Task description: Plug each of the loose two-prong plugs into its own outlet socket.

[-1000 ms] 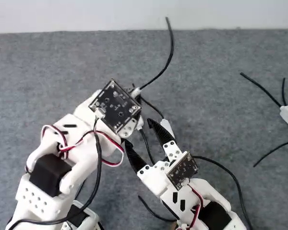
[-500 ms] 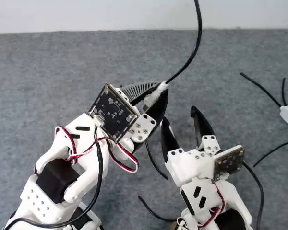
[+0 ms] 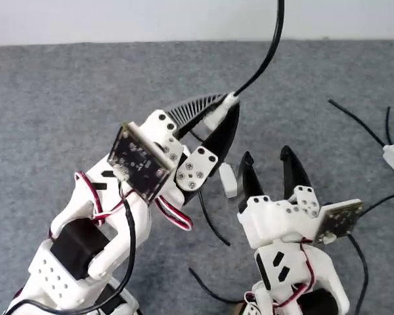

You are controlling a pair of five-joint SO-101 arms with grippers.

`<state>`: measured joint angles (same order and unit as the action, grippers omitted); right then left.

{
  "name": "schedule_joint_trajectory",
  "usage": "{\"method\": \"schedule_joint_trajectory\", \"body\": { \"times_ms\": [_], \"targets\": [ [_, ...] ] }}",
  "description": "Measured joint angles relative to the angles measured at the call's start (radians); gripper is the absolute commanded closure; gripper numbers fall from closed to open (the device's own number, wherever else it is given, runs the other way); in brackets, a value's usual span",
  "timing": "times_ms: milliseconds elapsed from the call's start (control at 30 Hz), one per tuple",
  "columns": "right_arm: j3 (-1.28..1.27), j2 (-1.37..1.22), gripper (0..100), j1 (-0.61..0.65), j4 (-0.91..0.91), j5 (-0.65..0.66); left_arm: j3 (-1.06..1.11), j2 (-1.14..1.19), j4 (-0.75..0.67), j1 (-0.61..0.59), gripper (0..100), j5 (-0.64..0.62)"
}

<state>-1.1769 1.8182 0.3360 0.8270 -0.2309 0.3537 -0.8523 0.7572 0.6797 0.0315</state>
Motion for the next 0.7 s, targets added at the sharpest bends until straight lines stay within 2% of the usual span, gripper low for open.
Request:
{"method": "schedule_joint_trajectory", "body": {
  "times_ms": [167, 300, 400, 500, 700],
  "targets": [
    [-0.118, 0.000, 73.6, 0.055, -0.133, -0.006, -0.018, 0.000, -0.087, 0.018, 99, -0.002],
    [-0.207, -0.017, 73.6, 0.153, -0.227, 0.104, -0.041, 0.000, -0.100, 0.143, 99, -0.006],
    [-0.210, -0.002, 73.6, 0.265, -0.218, 0.203, -0.044, 0.000, -0.100, 0.226, 99, -0.006],
    [-0.210, -0.017, 73.6, 0.350, -0.172, 0.284, -0.046, 0.000, -0.100, 0.249, 99, -0.006],
    [-0.210, -0.017, 73.6, 0.370, -0.143, 0.341, -0.046, 0.003, -0.071, 0.302, 99, -0.006]
  ]
}}
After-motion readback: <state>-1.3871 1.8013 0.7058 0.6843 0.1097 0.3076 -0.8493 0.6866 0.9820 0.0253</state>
